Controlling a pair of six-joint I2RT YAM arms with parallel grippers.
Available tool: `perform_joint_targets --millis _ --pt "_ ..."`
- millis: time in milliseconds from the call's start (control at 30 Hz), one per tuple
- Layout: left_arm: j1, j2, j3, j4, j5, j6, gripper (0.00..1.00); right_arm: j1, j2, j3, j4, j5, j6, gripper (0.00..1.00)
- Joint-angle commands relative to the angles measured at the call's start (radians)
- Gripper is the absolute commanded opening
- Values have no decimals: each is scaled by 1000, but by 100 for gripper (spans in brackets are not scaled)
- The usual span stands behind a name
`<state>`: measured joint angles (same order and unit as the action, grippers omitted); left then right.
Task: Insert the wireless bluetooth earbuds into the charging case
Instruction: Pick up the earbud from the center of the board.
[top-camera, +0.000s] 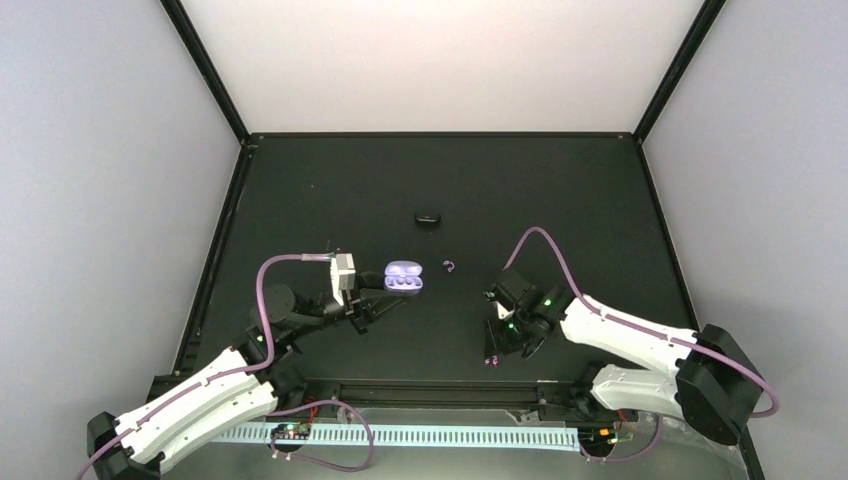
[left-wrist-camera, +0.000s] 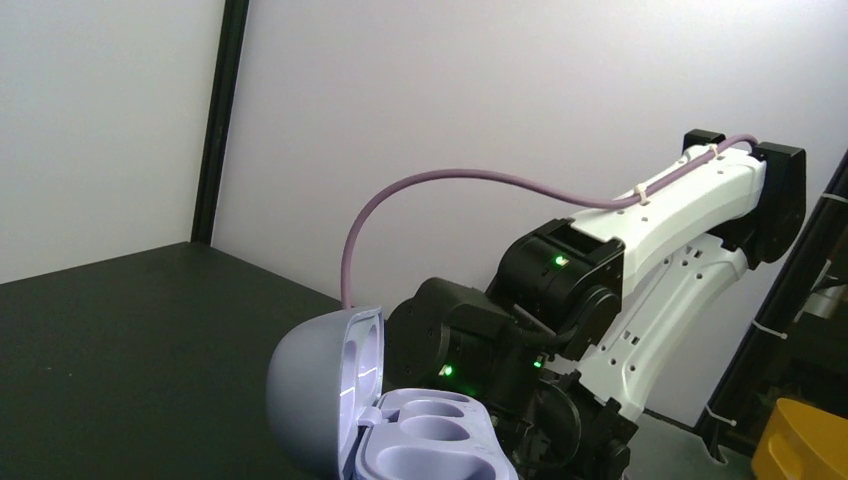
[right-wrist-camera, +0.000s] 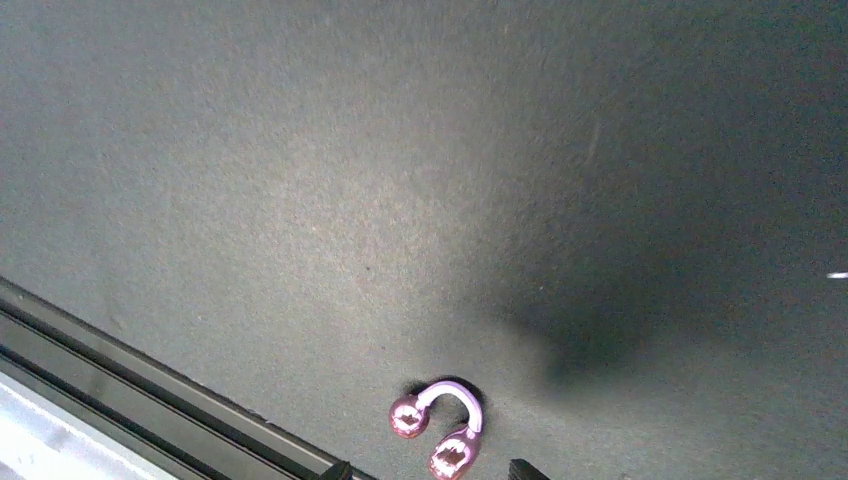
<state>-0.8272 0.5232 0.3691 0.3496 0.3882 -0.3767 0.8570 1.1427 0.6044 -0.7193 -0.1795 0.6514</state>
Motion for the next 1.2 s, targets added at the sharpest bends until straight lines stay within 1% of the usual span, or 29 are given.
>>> perform_joint_targets --millis 0,267,400,733,1167 --pt "-6 -9 10 18 25 0 2 -5 6 -52 82 -93 67 40" --pt "-6 -12 8 20 28 -1 2 -5 4 -50 77 -15 84 31" --pt "-6 -13 7 25 31 -5 2 -5 35 -52 95 -15 81 28" --pt "-6 -22 4 19 25 -2 2 -5 44 -61 75 19 70 23" --pt "-6 -19 2 25 28 -6 2 -5 69 -80 74 13 51 22"
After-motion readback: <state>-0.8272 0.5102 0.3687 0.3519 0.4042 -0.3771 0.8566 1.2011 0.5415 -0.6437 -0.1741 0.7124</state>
